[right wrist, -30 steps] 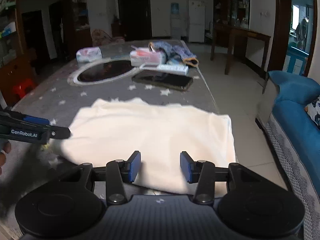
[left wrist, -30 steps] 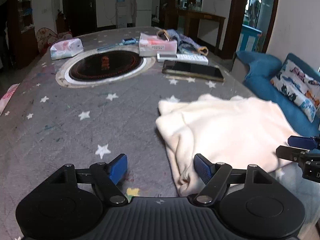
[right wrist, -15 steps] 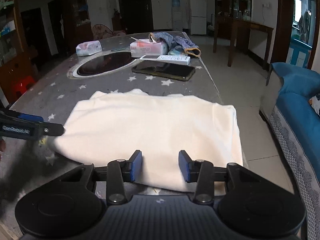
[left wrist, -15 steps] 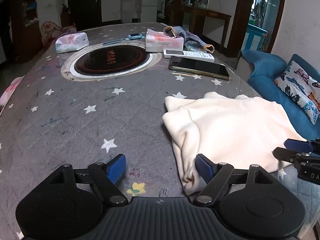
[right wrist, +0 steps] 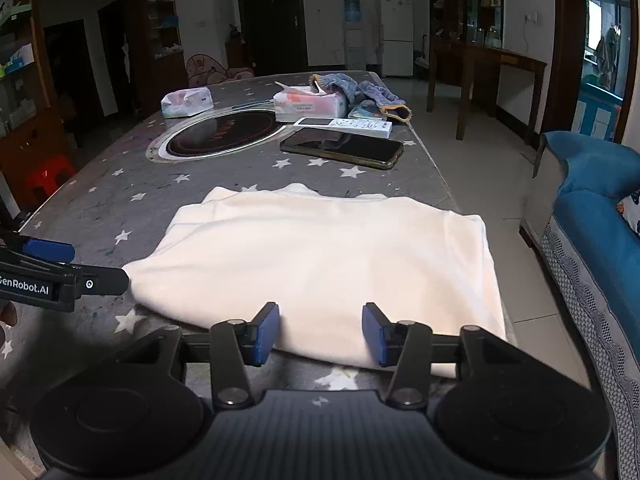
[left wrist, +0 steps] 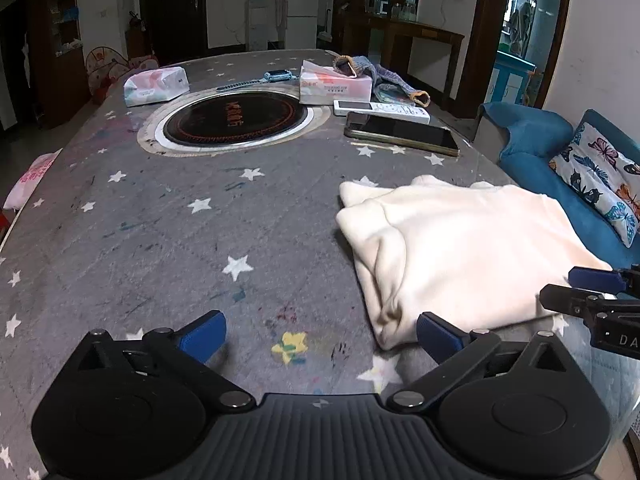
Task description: Fold clothes
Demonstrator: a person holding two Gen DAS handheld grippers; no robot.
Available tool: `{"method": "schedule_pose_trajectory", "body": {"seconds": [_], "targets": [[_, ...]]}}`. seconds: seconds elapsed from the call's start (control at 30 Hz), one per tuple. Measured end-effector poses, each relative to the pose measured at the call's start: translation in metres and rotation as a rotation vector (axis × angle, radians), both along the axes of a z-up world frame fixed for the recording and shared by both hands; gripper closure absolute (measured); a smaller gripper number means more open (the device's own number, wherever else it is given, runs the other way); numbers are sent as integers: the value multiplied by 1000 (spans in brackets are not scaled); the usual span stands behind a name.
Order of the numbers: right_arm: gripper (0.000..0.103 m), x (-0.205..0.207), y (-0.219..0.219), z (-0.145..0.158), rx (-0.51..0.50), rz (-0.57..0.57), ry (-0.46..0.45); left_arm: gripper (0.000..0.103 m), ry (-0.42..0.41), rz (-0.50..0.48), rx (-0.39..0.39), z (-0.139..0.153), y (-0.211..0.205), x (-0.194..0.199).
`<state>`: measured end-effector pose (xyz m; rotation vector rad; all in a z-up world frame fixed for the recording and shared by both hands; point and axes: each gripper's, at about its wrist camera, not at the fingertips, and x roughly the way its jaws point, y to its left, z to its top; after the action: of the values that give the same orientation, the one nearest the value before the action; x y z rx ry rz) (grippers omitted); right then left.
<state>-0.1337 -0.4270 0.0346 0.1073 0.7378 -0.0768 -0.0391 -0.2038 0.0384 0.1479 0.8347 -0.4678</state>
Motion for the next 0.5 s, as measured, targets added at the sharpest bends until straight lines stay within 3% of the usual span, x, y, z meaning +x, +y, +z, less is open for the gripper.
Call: {"method": "schedule_pose_trajectory", "body": {"seconds": [0.5], "targets": [[23, -27, 17, 2, -5, -23, -16, 0, -8, -16, -9, 6, 11, -29]]}}
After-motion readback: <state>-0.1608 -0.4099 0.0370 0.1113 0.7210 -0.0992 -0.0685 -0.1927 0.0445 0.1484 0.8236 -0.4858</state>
